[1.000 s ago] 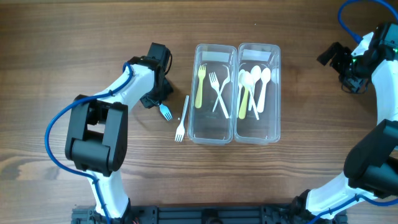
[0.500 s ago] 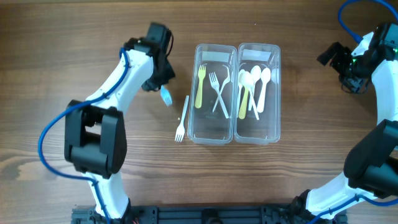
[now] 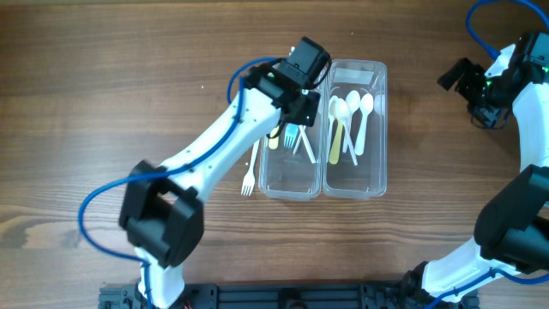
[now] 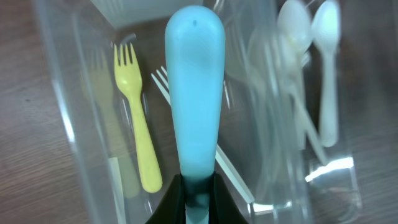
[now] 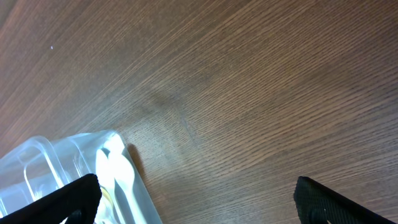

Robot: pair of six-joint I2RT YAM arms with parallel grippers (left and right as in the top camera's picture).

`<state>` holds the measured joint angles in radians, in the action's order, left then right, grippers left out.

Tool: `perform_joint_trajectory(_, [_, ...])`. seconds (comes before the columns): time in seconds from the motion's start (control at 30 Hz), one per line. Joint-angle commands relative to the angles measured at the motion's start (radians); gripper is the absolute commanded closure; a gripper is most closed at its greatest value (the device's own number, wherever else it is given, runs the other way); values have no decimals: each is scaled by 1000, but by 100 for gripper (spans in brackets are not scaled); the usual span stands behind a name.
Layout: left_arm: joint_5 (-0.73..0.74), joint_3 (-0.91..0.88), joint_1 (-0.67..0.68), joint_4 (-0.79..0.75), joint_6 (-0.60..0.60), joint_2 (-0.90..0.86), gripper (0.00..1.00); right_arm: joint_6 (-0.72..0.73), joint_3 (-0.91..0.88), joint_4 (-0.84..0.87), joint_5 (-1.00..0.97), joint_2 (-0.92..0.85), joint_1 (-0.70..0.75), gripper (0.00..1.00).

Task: Pack container
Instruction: 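Place the light-blue fork into the left container and release, then move the left gripper down and grasp the last white fork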

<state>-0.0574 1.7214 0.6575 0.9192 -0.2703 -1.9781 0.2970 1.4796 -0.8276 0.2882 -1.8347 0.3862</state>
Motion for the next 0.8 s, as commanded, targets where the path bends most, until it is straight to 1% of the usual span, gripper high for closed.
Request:
perform_joint_trajectory(0.0, [-18, 4, -1, -4, 31, -64, 69, -2, -3, 3, 13, -6, -3, 0])
perform_joint_trajectory(0.03, [-19, 5, -1, -15, 32, -63, 53, -2, -3, 3, 12, -6, -3, 0])
perform_joint_trajectory(0.07, [-19, 6, -2, -23, 32, -57, 46, -1, -3, 3, 12, -6, -3, 0])
perform_joint_trajectory(0.1, [-19, 9, -3, -29, 32, -53, 43, -2, -3, 4, 13, -6, -3, 0])
perform_joint_trajectory(0.17, [-19, 22, -9, -32, 31, -33, 42, -2, -3, 3, 12, -6, -3, 0])
perform_joint_trajectory(0.3, [-19, 40, -38, -18, 27, 31, 42, -2, -3, 0, 12, -6, -3, 0])
perform_joint_trajectory(0.4, [-45, 40, -90, 32, 4, 73, 44, -2, -3, -3, 12, -6, -3, 0])
perform_joint_trajectory(0.43, [-67, 40, -117, 69, -20, 76, 45, -3, -3, -3, 12, -6, -3, 0])
perform_joint_trajectory(0.5, [-63, 28, -184, 132, -54, 68, 49, -3, -3, -3, 12, -6, -3, 0])
perform_joint_trajectory(0.57, [-28, -18, -240, 135, -59, 60, 53, -2, -3, -2, 12, -6, -3, 1])
perform_joint_trajectory(0.63, [13, -77, -272, 113, -31, 51, 54, -2, -3, 0, 12, -6, -3, 1])
perform_joint_trajectory(0.7, [23, -156, -286, 87, 23, 36, 60, -2, -3, 0, 12, -6, -3, 0])
perform_joint_trajectory(0.77, [24, -213, -281, 69, 41, 27, 64, -2, -3, 0, 12, -6, -3, 0])
